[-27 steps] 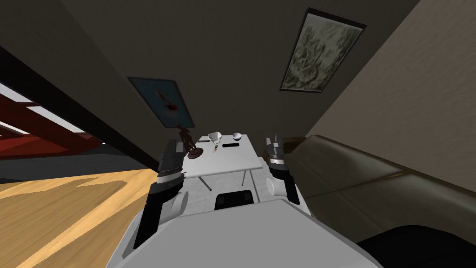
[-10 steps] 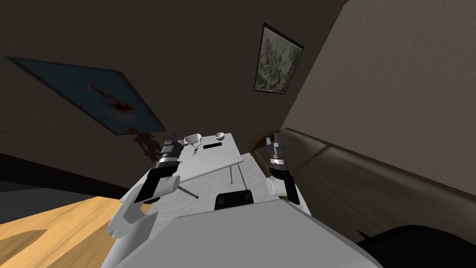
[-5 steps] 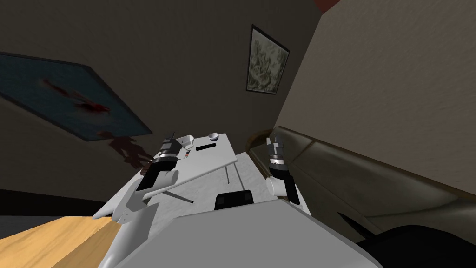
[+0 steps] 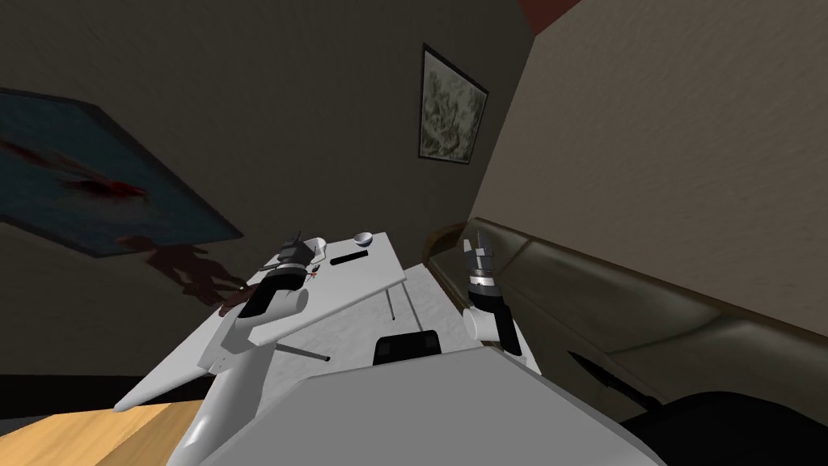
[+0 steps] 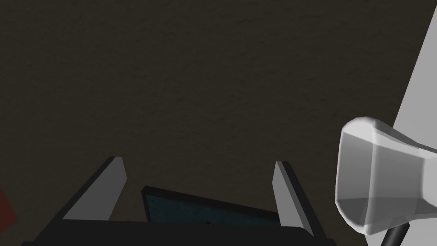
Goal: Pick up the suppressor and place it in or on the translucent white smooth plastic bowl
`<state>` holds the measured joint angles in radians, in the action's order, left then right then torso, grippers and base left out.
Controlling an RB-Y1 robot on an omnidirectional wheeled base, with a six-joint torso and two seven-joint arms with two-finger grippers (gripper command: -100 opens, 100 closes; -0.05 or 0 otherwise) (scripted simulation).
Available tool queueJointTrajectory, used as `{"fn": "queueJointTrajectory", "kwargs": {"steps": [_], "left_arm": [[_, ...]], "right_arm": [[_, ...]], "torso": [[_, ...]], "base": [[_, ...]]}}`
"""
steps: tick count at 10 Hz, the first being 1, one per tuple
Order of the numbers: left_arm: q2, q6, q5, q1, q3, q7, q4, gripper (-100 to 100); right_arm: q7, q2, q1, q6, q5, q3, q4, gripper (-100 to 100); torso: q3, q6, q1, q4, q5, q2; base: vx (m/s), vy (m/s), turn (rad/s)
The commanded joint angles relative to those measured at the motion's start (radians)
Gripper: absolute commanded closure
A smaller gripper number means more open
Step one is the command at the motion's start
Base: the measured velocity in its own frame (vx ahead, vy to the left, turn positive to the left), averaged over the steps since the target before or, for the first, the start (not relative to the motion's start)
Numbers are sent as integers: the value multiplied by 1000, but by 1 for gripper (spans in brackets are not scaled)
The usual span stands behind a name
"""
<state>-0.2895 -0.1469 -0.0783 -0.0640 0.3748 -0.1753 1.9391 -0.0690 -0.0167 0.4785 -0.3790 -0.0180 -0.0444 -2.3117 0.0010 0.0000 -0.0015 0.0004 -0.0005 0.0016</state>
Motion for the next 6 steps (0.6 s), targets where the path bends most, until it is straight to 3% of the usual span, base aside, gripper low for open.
{"fn": "queueJointTrajectory", "kwargs": {"steps": [1,4,6], "left_arm": [[-4,-44,-6,17,10,-10,-22,-100],[-34,-136,-31,96,53,-43,-108,-100],[-34,-171,-31,96,53,-43,-114,-100]], "right_arm": [[0,0,0,0,0,0,0,0],[0,0,0,0,0,0,0,0],[0,0,0,0,0,0,0,0]], "torso": [[0,0,0,0,0,0],[0,-1,0,0,0,0],[0,-1,1,0,0,0]], "base": [[-10,-31,-118],[-8,-35,-173],[-8,-15,-55]]}}
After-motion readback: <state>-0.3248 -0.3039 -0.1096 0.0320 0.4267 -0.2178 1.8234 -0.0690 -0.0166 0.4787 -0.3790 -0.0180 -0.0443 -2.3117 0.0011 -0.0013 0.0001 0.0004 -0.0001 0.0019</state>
